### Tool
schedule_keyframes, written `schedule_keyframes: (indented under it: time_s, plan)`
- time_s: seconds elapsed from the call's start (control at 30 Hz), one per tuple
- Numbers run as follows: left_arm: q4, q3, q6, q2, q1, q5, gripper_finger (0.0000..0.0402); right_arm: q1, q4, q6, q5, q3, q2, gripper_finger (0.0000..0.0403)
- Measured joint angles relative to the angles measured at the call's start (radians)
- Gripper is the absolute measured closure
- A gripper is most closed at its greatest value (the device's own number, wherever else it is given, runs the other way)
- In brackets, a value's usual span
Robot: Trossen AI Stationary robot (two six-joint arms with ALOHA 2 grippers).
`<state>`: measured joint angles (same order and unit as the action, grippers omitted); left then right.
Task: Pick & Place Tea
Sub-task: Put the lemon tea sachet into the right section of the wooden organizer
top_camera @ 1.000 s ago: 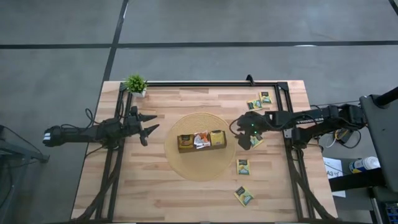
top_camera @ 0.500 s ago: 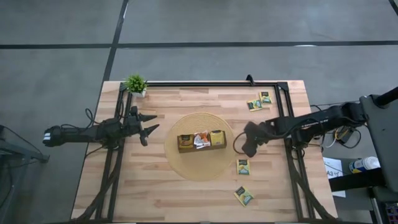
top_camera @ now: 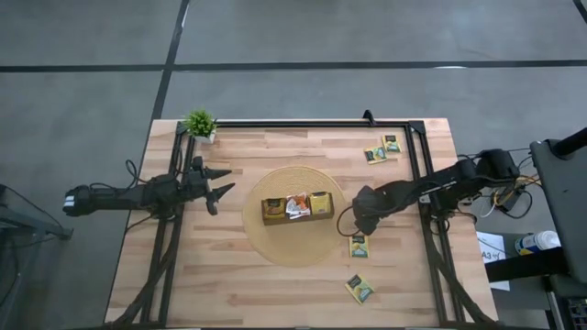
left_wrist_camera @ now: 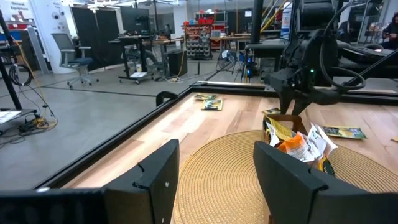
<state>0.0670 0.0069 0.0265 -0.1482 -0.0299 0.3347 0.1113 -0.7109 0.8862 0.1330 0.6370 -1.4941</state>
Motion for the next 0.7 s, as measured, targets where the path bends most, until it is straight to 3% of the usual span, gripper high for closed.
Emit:
schedule_keyframes:
  time_s: [0.13,0.33,0.53,0.7]
  plan:
    - [0.000,0.000,0.000,0.000,0.000,0.000,0.0199,0.001,0.007,-0.003,-0.006,0.009,-0.030,0.0289]
    - [0.000,0.000,0.000,0.000,0.000,0.000,0.0199,0.009,-0.004,-0.018,0.043,0.015,0.054,0.0382]
    - [0.000,0.000,0.000,0.000,-0.001,0.000,0.0199,0.055,-0.002,-0.095,0.178,0.063,0.109,0.0389]
    - [0.000,0.000,0.000,0.000,-0.001,0.000,0.0199,0.135,-0.005,-0.212,0.361,0.131,0.080,0.0390]
